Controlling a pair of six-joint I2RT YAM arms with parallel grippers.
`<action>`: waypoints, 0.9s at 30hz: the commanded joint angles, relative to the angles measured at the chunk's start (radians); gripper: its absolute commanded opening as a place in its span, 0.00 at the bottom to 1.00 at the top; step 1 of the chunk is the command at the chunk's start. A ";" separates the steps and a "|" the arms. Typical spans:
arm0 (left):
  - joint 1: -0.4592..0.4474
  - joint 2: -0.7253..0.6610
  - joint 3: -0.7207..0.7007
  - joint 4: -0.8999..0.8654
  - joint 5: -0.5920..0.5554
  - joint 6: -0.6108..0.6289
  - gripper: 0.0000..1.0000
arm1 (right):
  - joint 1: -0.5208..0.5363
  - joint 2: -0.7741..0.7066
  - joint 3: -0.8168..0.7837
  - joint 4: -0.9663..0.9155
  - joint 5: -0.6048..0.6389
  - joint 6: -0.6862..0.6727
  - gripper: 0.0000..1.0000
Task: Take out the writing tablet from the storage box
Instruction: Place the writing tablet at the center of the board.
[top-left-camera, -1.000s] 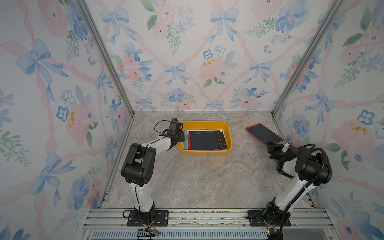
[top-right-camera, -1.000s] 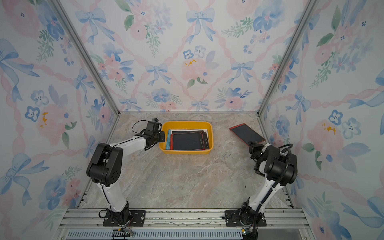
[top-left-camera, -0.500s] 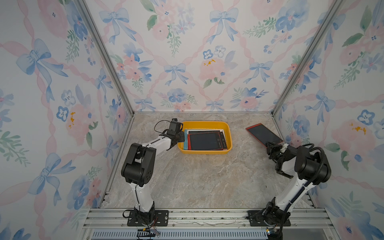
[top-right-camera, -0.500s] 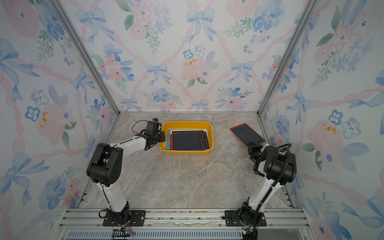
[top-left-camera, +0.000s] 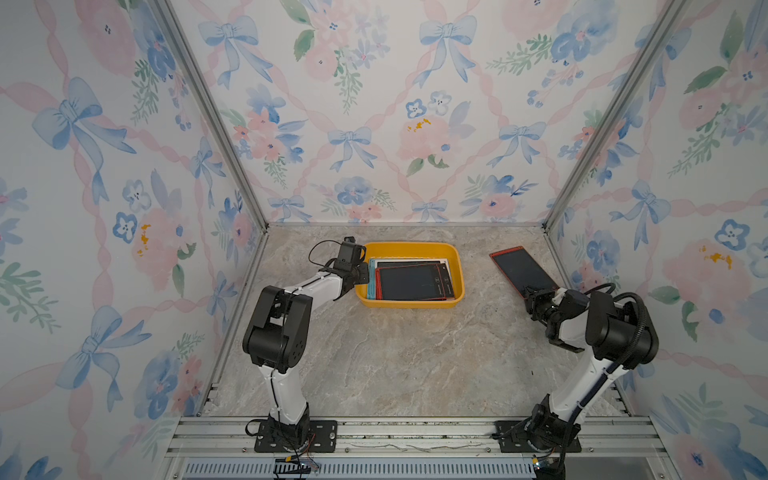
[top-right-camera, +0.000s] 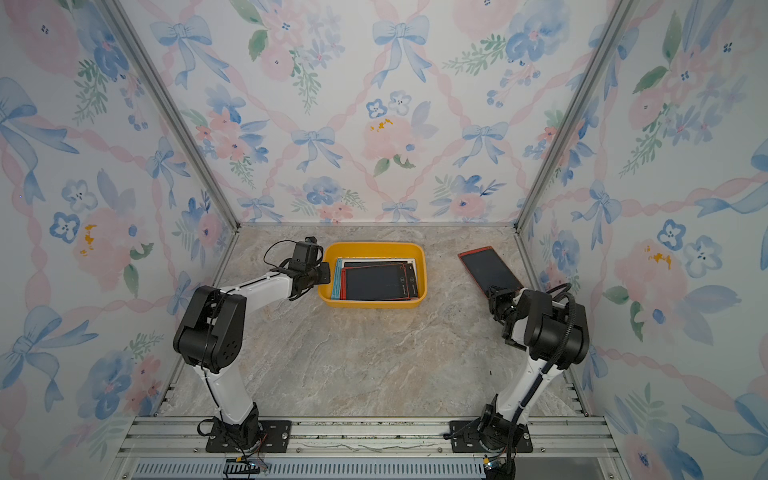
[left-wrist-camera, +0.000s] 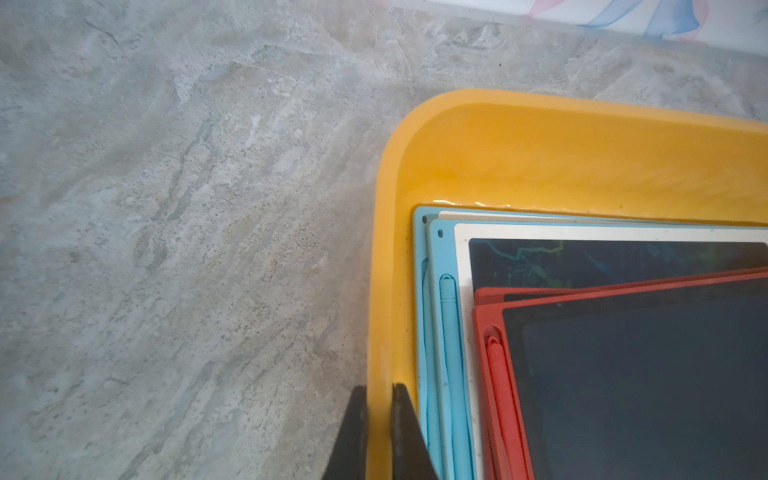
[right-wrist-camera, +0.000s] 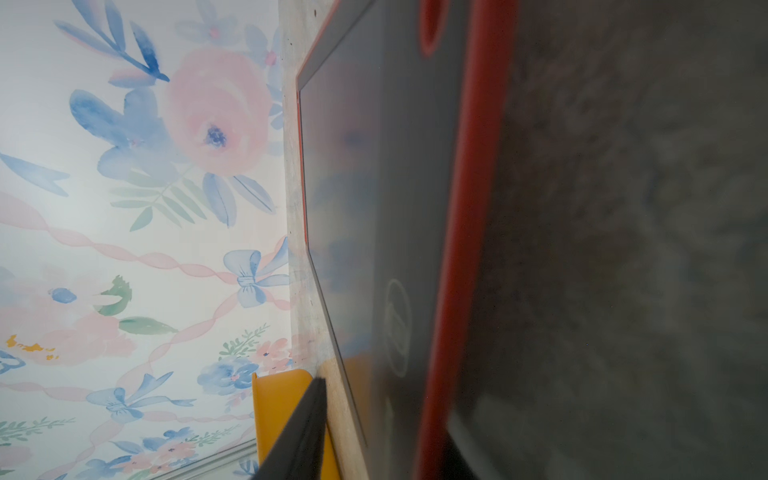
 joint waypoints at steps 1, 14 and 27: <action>-0.001 0.047 -0.003 -0.035 0.054 -0.006 0.00 | 0.014 -0.039 0.028 -0.095 0.022 -0.062 0.37; -0.002 0.046 -0.005 -0.034 0.055 -0.007 0.00 | 0.049 -0.119 0.101 -0.389 0.071 -0.155 0.45; -0.002 0.044 -0.007 -0.035 0.055 -0.007 0.00 | 0.066 -0.189 0.141 -0.590 0.125 -0.226 0.51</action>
